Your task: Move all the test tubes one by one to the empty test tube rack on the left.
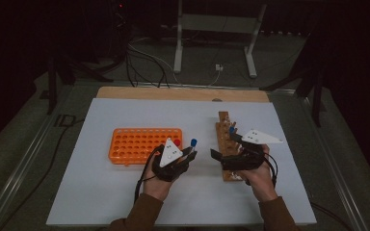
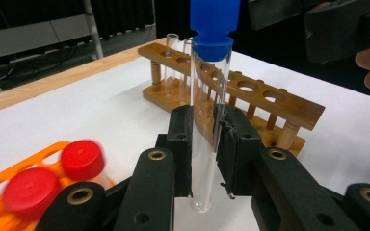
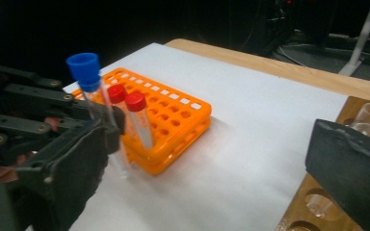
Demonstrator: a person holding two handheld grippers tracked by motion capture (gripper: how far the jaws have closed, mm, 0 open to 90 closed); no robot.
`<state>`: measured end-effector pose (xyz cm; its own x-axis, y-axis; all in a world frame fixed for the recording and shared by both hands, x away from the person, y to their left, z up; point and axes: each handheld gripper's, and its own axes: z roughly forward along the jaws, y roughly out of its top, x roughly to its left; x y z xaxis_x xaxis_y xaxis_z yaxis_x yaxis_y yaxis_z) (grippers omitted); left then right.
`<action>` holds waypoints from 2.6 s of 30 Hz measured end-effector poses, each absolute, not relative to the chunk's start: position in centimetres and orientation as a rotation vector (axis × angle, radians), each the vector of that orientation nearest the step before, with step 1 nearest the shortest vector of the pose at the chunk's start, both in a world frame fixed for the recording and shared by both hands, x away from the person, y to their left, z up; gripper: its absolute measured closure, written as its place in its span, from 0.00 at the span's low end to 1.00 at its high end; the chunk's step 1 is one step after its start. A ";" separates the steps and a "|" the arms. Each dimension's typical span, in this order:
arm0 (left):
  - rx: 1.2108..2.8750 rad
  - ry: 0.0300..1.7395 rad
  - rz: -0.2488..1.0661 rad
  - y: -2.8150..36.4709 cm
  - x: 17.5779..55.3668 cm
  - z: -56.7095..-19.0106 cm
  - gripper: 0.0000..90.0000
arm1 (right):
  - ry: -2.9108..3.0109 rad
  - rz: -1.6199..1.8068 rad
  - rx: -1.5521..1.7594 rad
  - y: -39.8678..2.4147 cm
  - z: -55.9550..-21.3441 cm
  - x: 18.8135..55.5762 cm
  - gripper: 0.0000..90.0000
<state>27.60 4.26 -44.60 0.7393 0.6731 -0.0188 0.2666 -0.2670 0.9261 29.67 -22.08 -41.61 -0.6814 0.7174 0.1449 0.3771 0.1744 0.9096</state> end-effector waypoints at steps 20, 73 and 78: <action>1.785 0.801 0.491 9.2 27.8 -44.3 0.86 | 2.088 1.495 1.071 -22.7 -41.7 29.7 0.00; 1.884 0.983 0.557 10.5 30.4 -49.7 0.86 | 2.084 1.478 1.086 -23.0 -42.0 29.8 0.00; 1.905 0.993 0.549 10.5 30.5 -49.9 0.86 | 2.078 1.458 1.091 -23.2 -42.0 30.0 0.00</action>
